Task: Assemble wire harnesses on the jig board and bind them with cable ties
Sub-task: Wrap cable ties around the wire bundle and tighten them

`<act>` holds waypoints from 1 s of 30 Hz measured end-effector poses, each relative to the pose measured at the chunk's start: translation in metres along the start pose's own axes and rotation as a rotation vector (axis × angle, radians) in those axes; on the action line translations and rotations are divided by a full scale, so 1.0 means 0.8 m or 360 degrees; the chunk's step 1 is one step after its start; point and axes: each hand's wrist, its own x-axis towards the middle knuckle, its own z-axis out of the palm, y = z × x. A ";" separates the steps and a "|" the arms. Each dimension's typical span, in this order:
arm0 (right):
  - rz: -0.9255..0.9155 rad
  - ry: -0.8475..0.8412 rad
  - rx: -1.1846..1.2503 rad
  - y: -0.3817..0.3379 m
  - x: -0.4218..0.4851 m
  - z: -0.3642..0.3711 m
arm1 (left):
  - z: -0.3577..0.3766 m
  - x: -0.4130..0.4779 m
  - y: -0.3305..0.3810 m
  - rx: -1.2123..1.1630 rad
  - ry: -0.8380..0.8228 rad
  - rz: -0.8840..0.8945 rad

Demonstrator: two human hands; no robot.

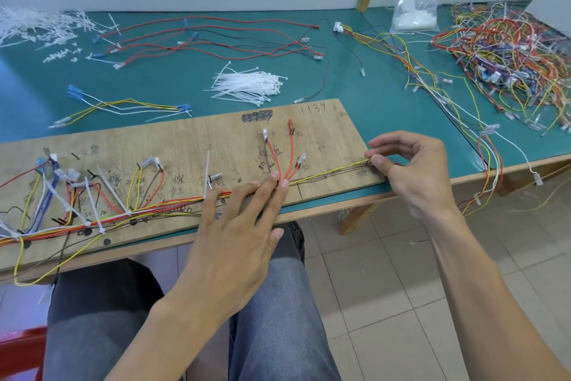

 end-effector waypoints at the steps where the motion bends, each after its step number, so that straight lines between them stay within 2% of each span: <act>1: -0.0014 -0.0020 -0.0014 0.000 0.001 -0.001 | 0.000 0.000 0.000 -0.0001 0.0006 -0.0003; 8: -0.0323 -0.0179 -0.0125 0.009 0.006 -0.016 | 0.000 -0.002 0.000 -0.0043 0.0054 -0.0013; 18: -0.0280 -0.0121 -0.0040 0.023 0.003 -0.004 | 0.005 -0.001 0.001 -0.0073 0.0121 -0.0044; 27: -0.0560 -0.0050 -0.0509 0.013 0.000 -0.008 | 0.000 -0.001 0.001 -0.0136 0.0086 -0.0057; 30: -0.0531 -0.0106 -0.0571 0.000 0.001 -0.010 | 0.003 0.001 0.002 -0.0133 0.0074 -0.0069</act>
